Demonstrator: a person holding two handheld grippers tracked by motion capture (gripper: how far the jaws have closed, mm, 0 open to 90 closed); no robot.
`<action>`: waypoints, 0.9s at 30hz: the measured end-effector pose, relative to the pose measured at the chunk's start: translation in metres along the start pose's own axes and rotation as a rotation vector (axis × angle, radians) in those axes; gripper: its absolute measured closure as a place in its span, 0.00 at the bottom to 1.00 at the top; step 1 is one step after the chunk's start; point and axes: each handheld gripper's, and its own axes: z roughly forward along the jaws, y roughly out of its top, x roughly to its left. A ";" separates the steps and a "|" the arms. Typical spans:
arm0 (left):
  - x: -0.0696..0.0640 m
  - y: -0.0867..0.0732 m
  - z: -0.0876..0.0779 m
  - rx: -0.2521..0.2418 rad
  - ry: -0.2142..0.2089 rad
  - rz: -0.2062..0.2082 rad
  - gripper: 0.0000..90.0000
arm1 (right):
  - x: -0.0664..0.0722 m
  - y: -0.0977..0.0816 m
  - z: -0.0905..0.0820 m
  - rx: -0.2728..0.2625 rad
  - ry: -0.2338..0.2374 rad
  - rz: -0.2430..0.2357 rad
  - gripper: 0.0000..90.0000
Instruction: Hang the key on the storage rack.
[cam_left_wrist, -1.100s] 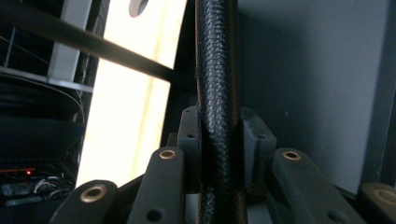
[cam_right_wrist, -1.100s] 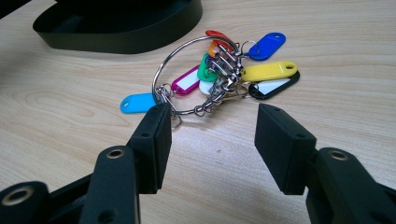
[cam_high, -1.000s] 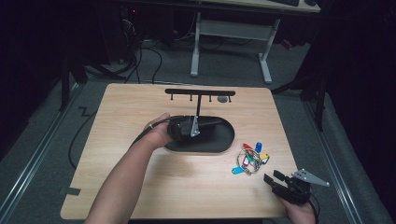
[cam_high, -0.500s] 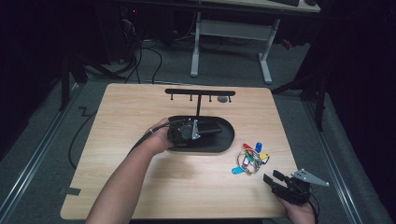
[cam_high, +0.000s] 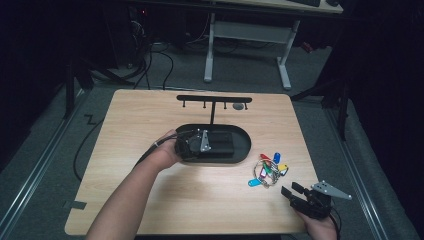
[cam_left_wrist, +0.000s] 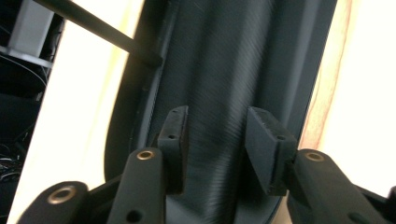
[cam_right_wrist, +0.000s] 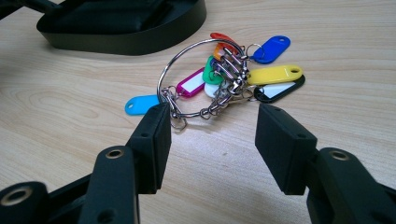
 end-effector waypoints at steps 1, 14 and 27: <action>0.000 0.000 -0.002 0.001 0.009 -0.005 0.68 | 0.000 0.000 0.000 0.001 0.000 0.000 0.51; -0.013 -0.021 -0.022 -0.049 0.011 -0.159 0.64 | 0.002 0.001 0.001 0.006 0.006 -0.009 0.51; -0.058 -0.061 -0.041 -0.165 0.004 -0.337 0.58 | 0.003 0.000 0.003 0.018 0.010 -0.016 0.51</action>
